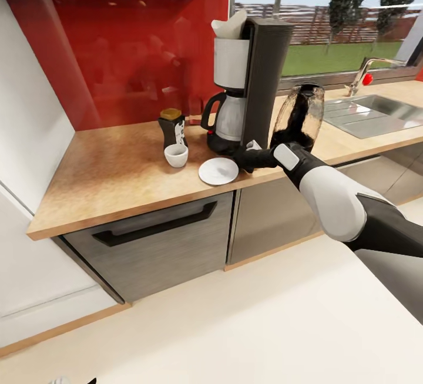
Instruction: Set up a coffee station on the kitchen countertop: keep the coffee maker on the countertop, move the bottle of coffee from the kitchen shelf to the counter next to the coffee maker, place a paper coffee filter on top of the coffee maker, put the saucer next to the coffee maker with the coffee cup on the saucer, and place the electric kettle next to the coffee maker.
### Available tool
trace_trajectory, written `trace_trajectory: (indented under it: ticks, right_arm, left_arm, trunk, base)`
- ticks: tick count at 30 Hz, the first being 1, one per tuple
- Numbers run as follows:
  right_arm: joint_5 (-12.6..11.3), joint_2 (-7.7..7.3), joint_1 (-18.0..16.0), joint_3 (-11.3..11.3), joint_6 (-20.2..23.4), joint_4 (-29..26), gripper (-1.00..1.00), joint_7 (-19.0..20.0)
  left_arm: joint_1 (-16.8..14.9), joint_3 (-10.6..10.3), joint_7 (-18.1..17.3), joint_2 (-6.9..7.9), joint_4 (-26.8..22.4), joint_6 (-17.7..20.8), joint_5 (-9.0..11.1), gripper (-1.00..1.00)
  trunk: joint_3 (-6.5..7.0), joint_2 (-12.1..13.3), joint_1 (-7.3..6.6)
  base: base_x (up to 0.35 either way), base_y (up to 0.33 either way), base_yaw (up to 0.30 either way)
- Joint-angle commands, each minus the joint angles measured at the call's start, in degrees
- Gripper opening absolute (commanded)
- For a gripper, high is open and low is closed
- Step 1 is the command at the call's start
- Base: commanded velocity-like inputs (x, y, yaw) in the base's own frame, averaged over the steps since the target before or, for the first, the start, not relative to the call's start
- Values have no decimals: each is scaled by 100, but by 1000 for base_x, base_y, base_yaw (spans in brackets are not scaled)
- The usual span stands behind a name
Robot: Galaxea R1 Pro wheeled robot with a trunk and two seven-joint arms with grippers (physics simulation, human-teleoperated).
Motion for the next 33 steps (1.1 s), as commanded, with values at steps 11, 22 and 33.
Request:
trace_trajectory:
  ticks: [11,22,33]
  right_arm:
    - [-23,1,0,33,31,-5,100,-27]
    - [-23,1,0,27,31,-5,100,-27]
    - [-23,-33,2,27,31,-5,100,-27]
  left_arm:
    - [-4,4,-17,2,8,-7,21,100]
    - [-4,5,-19,0,6,-10,21,100]
    - [-4,-4,-12,1,3,-10,21,100]
  trunk:
    - [-5,-2,1]
    - [-5,-2,1]
    - [-5,-2,1]
  base:
    - [101,68,0]
    - [-54,-22,0]
    - [-77,-60,0]
